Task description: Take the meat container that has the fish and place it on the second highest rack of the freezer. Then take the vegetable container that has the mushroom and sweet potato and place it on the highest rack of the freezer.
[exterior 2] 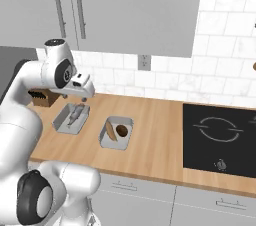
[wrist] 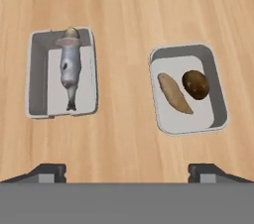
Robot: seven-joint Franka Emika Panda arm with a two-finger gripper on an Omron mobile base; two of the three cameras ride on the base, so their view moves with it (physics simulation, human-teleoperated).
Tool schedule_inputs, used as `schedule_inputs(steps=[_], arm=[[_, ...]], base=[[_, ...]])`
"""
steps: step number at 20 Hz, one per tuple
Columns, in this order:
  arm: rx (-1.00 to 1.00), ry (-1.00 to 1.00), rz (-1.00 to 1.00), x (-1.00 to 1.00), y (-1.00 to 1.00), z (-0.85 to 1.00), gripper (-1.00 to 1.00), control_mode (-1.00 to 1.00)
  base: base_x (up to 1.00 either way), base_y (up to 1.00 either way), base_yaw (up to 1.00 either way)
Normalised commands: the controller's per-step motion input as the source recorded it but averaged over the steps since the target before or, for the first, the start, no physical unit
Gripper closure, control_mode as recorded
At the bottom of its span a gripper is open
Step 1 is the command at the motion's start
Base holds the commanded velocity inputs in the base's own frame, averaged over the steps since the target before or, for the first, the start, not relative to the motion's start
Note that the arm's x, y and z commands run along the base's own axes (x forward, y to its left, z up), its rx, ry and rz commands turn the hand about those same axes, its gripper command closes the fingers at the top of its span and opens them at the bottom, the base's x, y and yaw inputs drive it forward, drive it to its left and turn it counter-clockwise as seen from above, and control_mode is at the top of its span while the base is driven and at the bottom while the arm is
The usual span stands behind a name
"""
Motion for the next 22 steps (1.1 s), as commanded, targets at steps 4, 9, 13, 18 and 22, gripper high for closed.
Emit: schedule_inputs(steps=[4,9,13,18,22], arm=[[0.00,0.01,0.13,0.00,0.42,-0.77,-1.00,-1.00],[-0.16,0.00,0.31,0.14,0.66,-0.51,-1.00,-1.00],[-0.34,0.00,0.37,0.19,0.44,-0.47,-1.00,-1.00],[-0.15,-0.04,0.25,0.64,0.18,-0.69,-1.00,-1.00],[-0.08,0.01,0.13,0.42,0.03,-0.57,-1.00,-1.00]], base=[[0.00,0.00,0.00],[0.00,0.00,0.00],[0.00,0.00,0.00],[0.00,0.00,0.00],[0.00,0.00,0.00]])
